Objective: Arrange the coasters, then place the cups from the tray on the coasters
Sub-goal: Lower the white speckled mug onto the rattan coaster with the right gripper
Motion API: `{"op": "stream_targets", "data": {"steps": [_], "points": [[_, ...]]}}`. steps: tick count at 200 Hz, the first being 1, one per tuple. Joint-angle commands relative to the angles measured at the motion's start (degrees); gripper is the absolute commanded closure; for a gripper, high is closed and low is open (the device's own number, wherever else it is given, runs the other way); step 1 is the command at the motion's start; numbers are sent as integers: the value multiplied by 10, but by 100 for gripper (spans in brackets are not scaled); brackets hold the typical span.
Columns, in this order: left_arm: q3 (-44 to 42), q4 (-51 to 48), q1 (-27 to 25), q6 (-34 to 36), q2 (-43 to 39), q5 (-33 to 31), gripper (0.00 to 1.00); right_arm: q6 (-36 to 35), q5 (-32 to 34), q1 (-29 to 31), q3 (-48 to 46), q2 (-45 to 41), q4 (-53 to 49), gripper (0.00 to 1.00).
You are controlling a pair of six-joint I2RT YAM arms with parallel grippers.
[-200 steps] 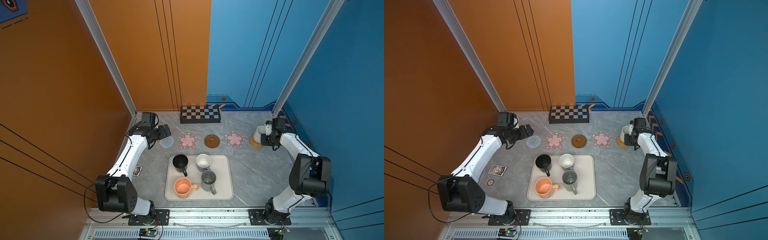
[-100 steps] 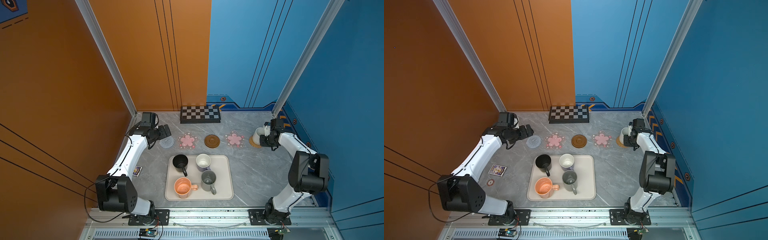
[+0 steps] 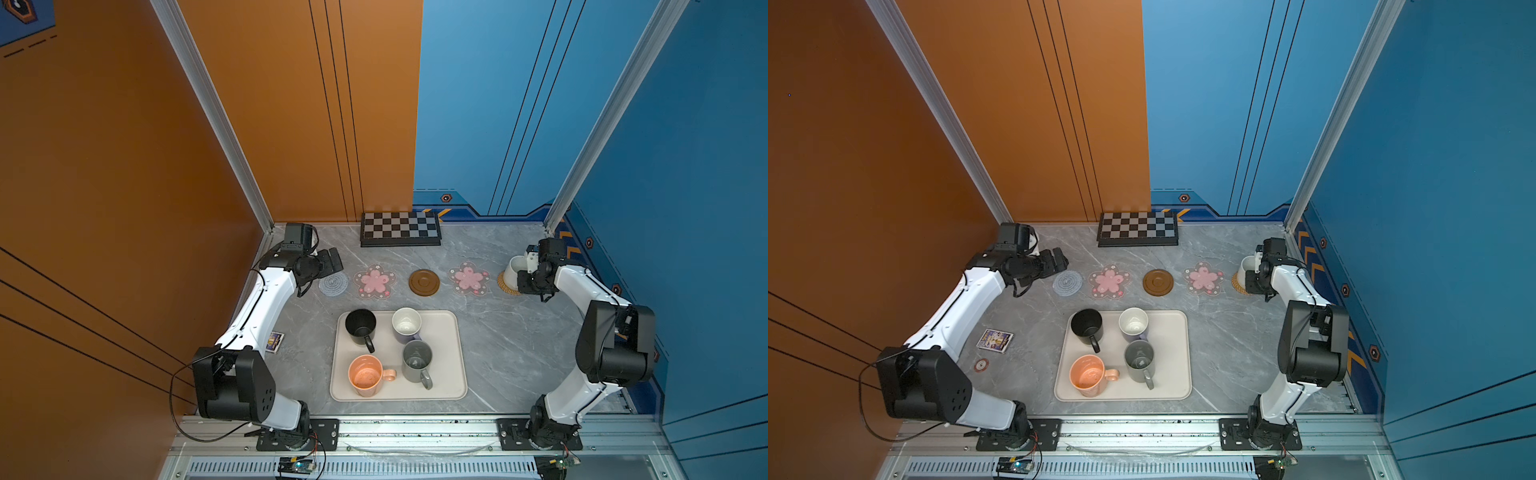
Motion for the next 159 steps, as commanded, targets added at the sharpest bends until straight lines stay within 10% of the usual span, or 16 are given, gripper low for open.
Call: {"op": "stream_targets", "data": {"steps": [1, 103, 159], "points": [[15, -8, -3, -4, 6, 6, 2, 13, 21, 5, 6, 7, 4, 87], [15, -8, -12, -4, 2, 14, 2, 28, 27, 7, -23, -13, -22, 64], [12, -12, -13, -3, -9, 16, 2, 32, 33, 6, -34, -34, -25, 67]]}}
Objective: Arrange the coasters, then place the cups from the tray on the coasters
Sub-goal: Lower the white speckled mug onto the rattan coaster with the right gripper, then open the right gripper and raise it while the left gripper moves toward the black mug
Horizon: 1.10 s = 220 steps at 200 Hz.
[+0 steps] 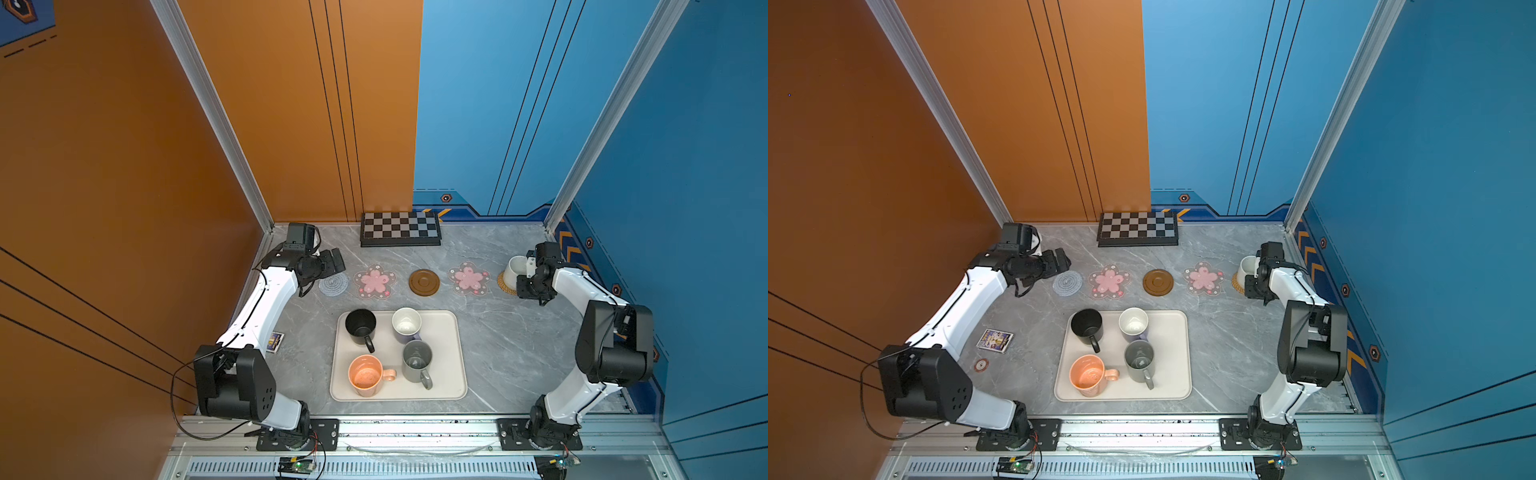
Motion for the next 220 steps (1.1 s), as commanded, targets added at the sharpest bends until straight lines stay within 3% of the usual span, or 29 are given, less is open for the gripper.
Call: {"op": "stream_targets", "data": {"steps": [1, 45, 114, 179, 220], "points": [[11, -12, -5, -1, -13, 9, 2, 11, 11, 3, -9, -30, -20, 67], [-2, -16, -5, 0, -30, 7, 2, 13, 10, 3, -12, -41, -20, 77], [-4, -22, -2, 4, -38, 10, 2, 10, 13, 3, -25, -62, -22, 79], [0, -29, -2, 5, -44, 15, 2, 17, 30, 5, -18, -57, -43, 56], [-4, -52, -14, -2, -60, 4, 2, 31, 28, 12, -13, -85, -44, 53]]}}
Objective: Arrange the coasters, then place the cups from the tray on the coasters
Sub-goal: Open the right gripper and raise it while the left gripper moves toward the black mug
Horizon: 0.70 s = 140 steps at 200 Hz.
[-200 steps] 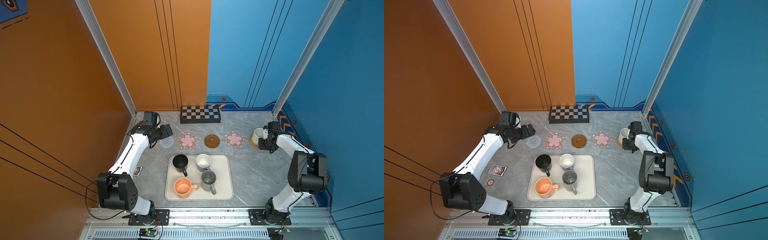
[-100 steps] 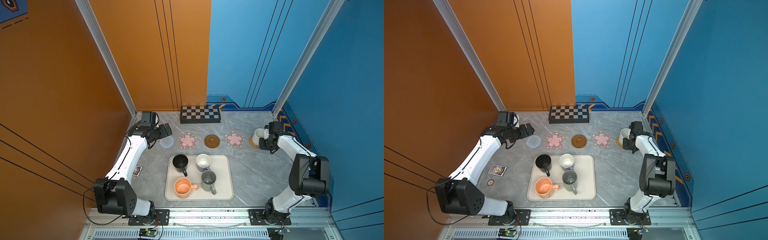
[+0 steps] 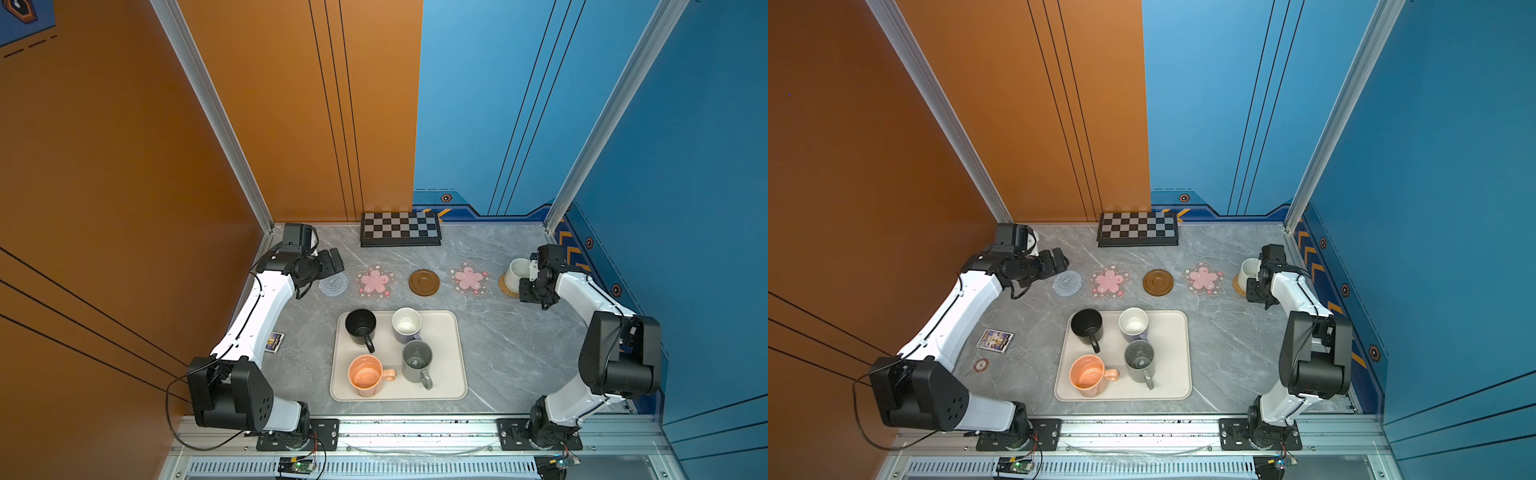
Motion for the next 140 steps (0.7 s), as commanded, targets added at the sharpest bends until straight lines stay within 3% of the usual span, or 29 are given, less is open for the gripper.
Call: {"op": "stream_targets", "data": {"steps": [1, 84, 140], "points": [[-4, -30, -12, -2, -27, 0, 2, 16, 9, 8, 8, -37, -18, 53], [-88, -87, -97, -34, -125, -87, 2, 39, 1, 50, 6, -157, -41, 48], [-138, -113, -195, -89, -220, -145, 2, 42, 43, 144, -29, -250, -50, 48]]}}
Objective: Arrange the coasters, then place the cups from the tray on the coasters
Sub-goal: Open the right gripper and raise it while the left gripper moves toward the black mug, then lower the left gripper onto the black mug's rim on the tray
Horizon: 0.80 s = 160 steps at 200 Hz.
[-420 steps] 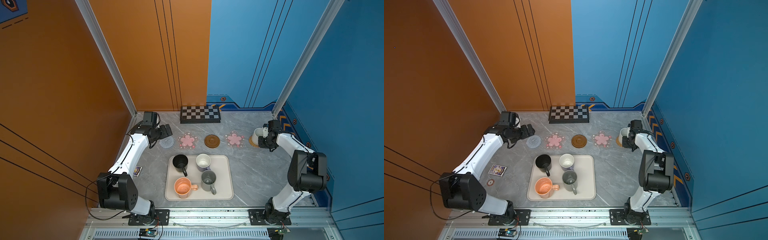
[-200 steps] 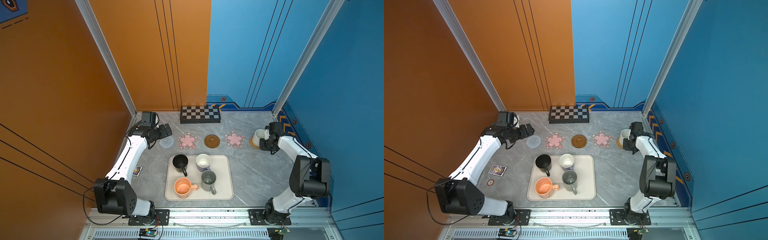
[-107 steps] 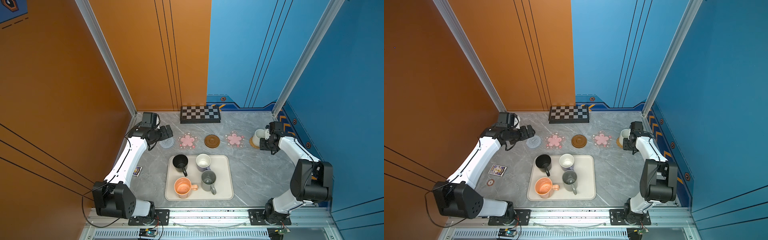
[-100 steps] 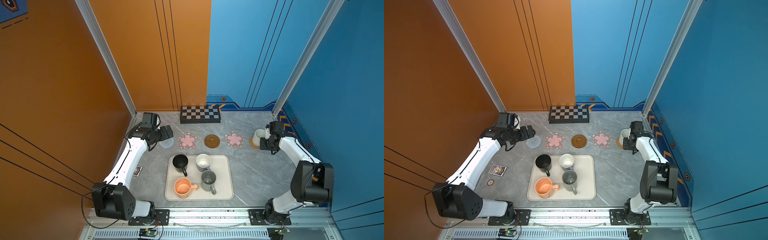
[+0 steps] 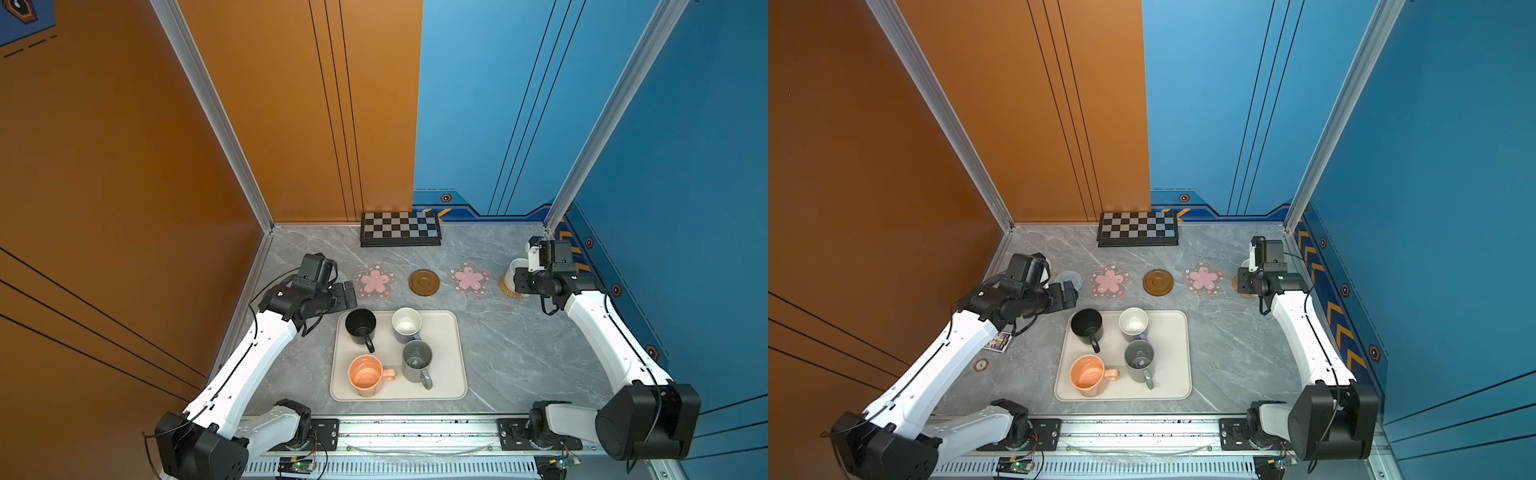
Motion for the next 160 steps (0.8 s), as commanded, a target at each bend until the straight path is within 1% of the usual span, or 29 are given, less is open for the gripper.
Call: {"op": "stream_targets", "data": {"steps": [1, 23, 32, 37, 48, 63, 76, 116, 138, 160], "points": [[-13, -33, -36, -36, -37, -46, 2, 12, 33, 37, -17, -38, -30, 48], [-27, -51, -82, -72, -56, -63, 2, 17, 51, 66, -22, -67, -28, 46], [-30, -53, -102, -92, -60, -67, 2, 24, 50, 70, -24, -75, -27, 45], [-51, -53, -114, -103, -61, -69, 2, 29, 48, 73, -25, -79, -26, 46], [-63, -53, -142, -129, -60, -81, 2, 37, 46, 77, -30, -89, -21, 45], [-76, -53, -177, -157, -57, -95, 0, 46, 43, 84, -39, -100, -13, 44], [-79, -53, -202, -172, -54, -101, 2, 47, 39, 88, -42, -106, -11, 44], [-87, -53, -247, -223, -42, -113, 3, 49, 41, 91, -55, -129, -13, 43], [-99, -50, -254, -250, -26, -120, 4, 49, 36, 91, -67, -138, -14, 42], [-105, -36, -264, -262, -7, -126, 3, 49, 35, 91, -74, -145, -15, 39]]}}
